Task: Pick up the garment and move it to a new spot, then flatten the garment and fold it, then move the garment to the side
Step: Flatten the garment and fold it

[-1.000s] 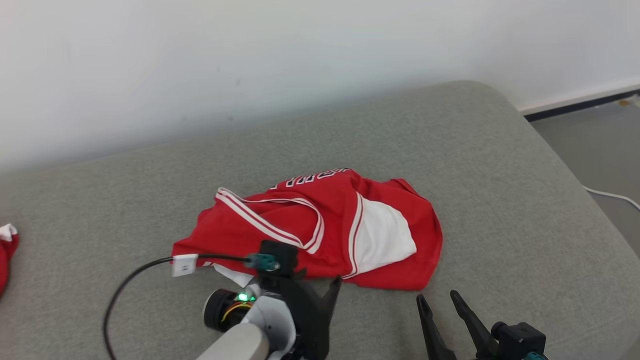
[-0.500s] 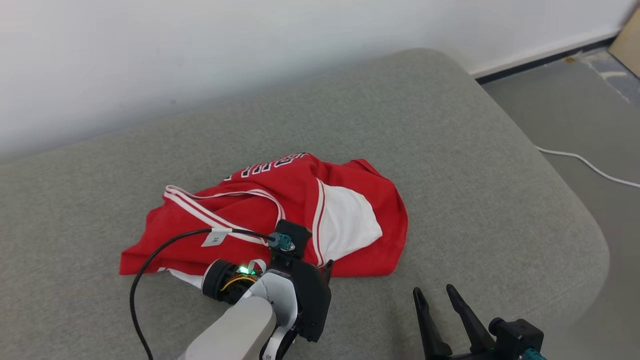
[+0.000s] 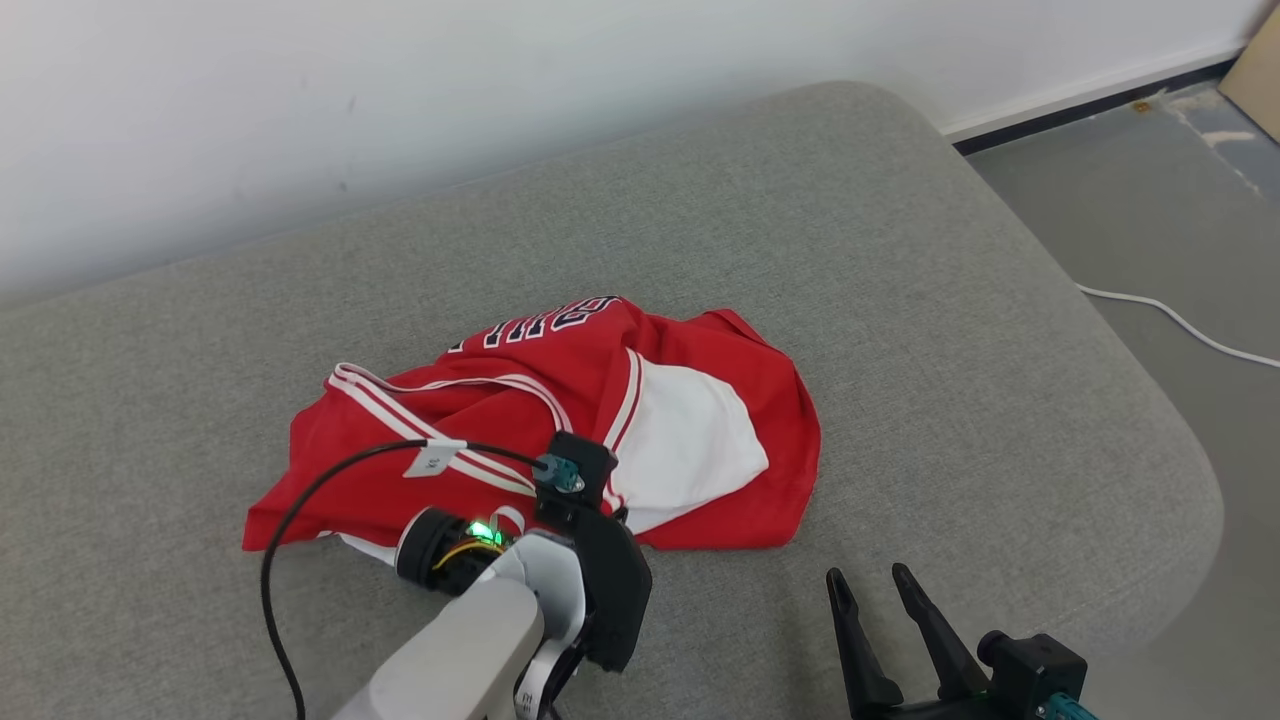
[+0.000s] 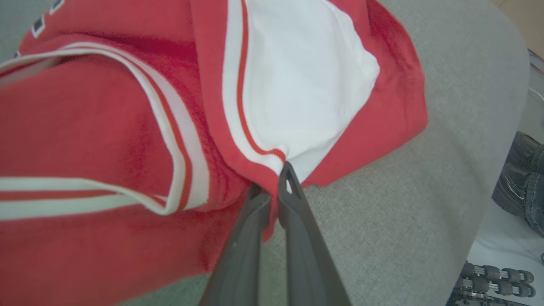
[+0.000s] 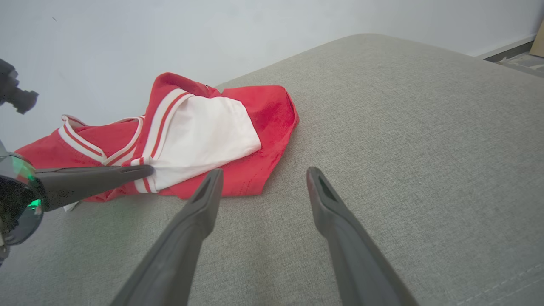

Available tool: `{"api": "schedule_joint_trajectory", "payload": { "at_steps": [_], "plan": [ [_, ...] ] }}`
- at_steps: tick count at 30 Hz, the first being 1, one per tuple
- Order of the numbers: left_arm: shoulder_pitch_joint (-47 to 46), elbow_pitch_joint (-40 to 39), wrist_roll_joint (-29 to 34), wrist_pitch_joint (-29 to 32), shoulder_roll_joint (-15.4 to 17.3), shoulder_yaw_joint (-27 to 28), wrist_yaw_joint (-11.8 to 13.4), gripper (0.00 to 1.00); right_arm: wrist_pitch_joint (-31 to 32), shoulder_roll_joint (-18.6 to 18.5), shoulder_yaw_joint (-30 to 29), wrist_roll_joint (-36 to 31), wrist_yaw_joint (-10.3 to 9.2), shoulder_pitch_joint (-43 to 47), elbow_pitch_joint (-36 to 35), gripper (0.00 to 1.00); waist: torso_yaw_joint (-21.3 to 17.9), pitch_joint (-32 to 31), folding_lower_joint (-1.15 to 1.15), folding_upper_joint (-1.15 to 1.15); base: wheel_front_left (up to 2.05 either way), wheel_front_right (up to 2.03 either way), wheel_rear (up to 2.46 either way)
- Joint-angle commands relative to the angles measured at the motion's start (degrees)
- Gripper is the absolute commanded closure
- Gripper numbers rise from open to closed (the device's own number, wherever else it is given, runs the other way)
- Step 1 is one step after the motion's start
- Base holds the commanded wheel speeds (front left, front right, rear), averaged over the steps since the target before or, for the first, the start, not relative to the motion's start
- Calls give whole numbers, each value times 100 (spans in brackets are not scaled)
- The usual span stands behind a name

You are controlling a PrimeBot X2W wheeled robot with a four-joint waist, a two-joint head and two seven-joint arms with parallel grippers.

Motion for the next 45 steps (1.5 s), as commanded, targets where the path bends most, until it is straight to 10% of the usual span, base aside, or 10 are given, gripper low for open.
{"api": "schedule_joint_trajectory", "payload": {
  "at_steps": [1,18,26,45],
  "plan": [
    [-132,-13,-40,-155,-42,84,-30,100,-38,18,13,21,-13,-67,15,0,37,-5,0,0,0,0,0],
    [-2021,-1081,-760,-1830,-368,720,-536,100,-6,17,78,10,-13,-80,107,0,156,-181,0,0,0,0,0],
    [-2703,-1839,-1978,-2786,-356,620,-344,100,4,18,47,-18,-13,-13,96,0,372,-243,0,0,0,0,0],
    [1029,-1988,-3559,-2334,1170,831,172,100,251,16,-83,-182,-13,178,-256,0,1652,-408,0,0,0,0,0]
  ]
}}
